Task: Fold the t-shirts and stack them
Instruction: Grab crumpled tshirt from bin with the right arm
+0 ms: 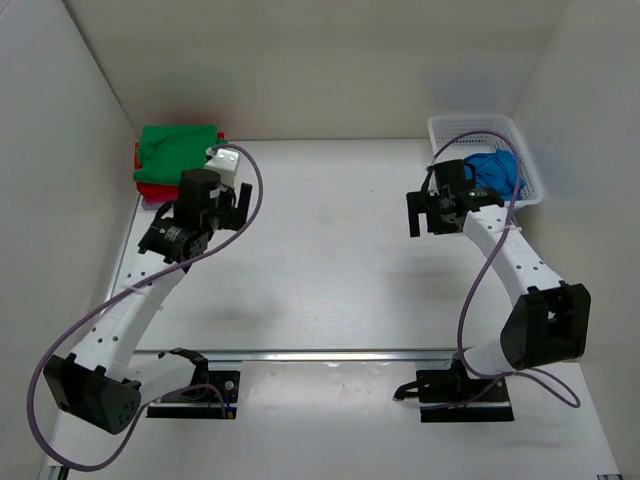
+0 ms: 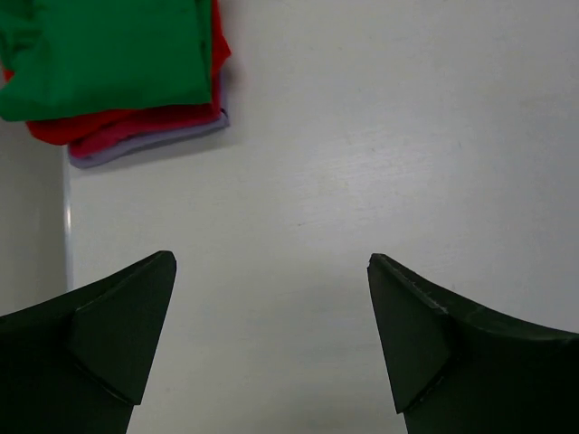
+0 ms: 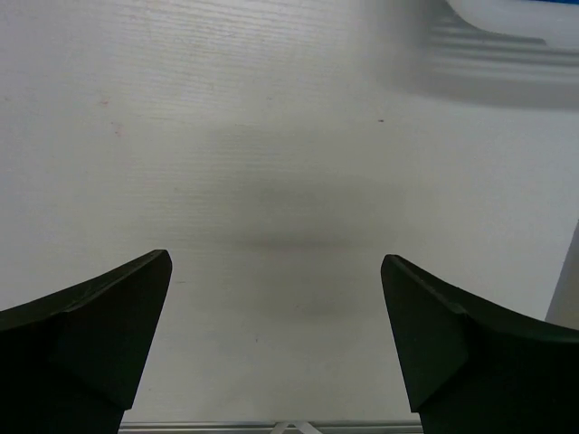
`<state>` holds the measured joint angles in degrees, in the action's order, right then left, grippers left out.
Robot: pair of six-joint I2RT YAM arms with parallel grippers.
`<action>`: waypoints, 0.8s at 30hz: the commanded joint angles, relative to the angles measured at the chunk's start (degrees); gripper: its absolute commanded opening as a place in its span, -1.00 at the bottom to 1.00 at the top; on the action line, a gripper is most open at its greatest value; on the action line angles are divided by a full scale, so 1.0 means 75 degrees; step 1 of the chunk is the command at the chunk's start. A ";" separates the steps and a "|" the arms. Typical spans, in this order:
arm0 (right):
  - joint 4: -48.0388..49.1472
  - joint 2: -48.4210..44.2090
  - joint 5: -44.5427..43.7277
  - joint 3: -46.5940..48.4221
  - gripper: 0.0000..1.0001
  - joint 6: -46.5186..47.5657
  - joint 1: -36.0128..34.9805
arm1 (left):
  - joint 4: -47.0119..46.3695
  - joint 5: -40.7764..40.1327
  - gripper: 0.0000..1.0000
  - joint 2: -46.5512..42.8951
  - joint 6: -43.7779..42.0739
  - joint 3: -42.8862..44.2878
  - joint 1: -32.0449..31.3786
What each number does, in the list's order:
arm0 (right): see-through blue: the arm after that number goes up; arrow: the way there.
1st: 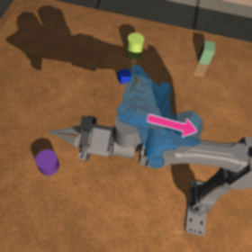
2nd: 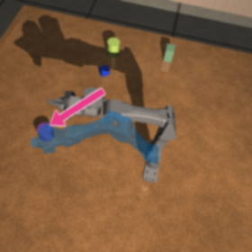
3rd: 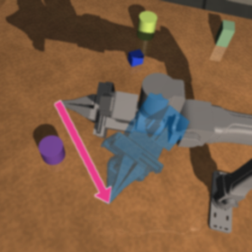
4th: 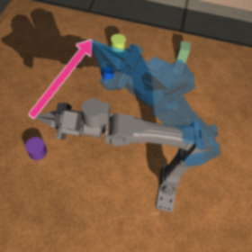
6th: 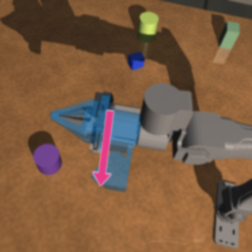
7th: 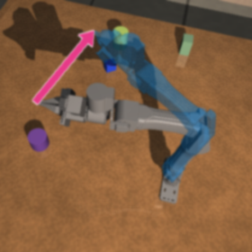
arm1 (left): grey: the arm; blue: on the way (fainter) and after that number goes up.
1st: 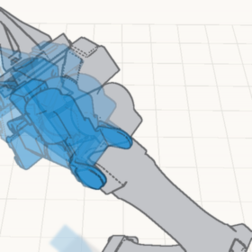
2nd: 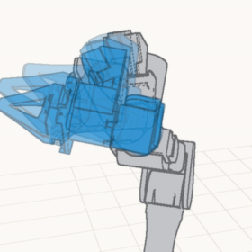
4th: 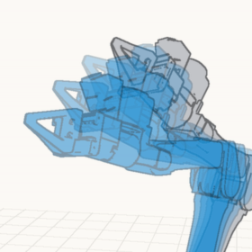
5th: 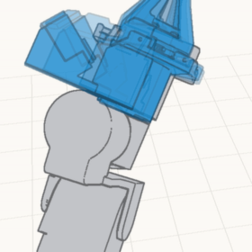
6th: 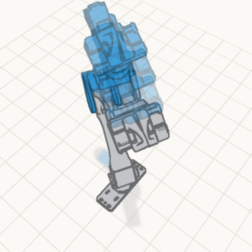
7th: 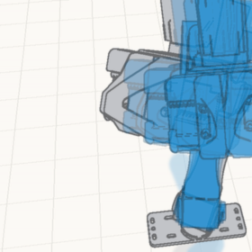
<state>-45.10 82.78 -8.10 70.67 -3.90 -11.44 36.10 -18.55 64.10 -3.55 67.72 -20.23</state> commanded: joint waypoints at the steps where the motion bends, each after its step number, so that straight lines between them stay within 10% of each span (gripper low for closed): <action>1: 0.0341 -0.0828 0.0115 0.0197 0.98 0.0343 0.0259 | 0.0122 0.0116 0.98 -0.0072 -0.0019 -0.0461 -0.0139; 12: 0.1115 0.1135 0.0283 0.2657 0.99 0.0967 0.1781 | -0.1543 0.0622 0.97 -0.1773 -0.0076 -0.1285 0.0507; 15: 0.1126 0.2738 0.0179 0.3979 0.98 0.0942 0.1959 | -0.2067 0.0679 0.02 -0.2029 -0.0311 -0.1691 0.0342; 16: 0.1162 0.3022 -0.0020 0.4192 0.58 0.0930 0.1936 | -0.2198 0.0657 -0.62 -0.2123 -0.0230 -0.1821 0.0330; 17: 0.1197 0.3477 -0.0149 0.4635 -0.25 0.0768 0.1971 | -0.2455 0.0413 -1.00 -0.2275 -0.0160 -0.2020 0.0295; 19: 0.0721 0.5332 -0.0185 0.6663 -0.75 0.0278 0.2180 | -0.2458 0.0062 -1.00 -0.2196 -0.0367 -0.2150 0.0063; 22: 0.0146 0.6593 -0.0512 0.8462 -0.31 0.0286 0.2240 | -0.2574 -0.0174 -0.86 -0.2136 -0.0464 -0.2268 -0.0138; 24: 0.0036 0.7229 -0.0538 0.9195 0.07 0.0204 0.2415 | -0.2679 -0.0374 -0.36 -0.2206 -0.0359 -0.2350 -0.0220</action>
<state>-41.93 133.38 -9.50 130.67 -0.71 4.78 18.52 -17.87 48.10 -6.17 51.16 -20.47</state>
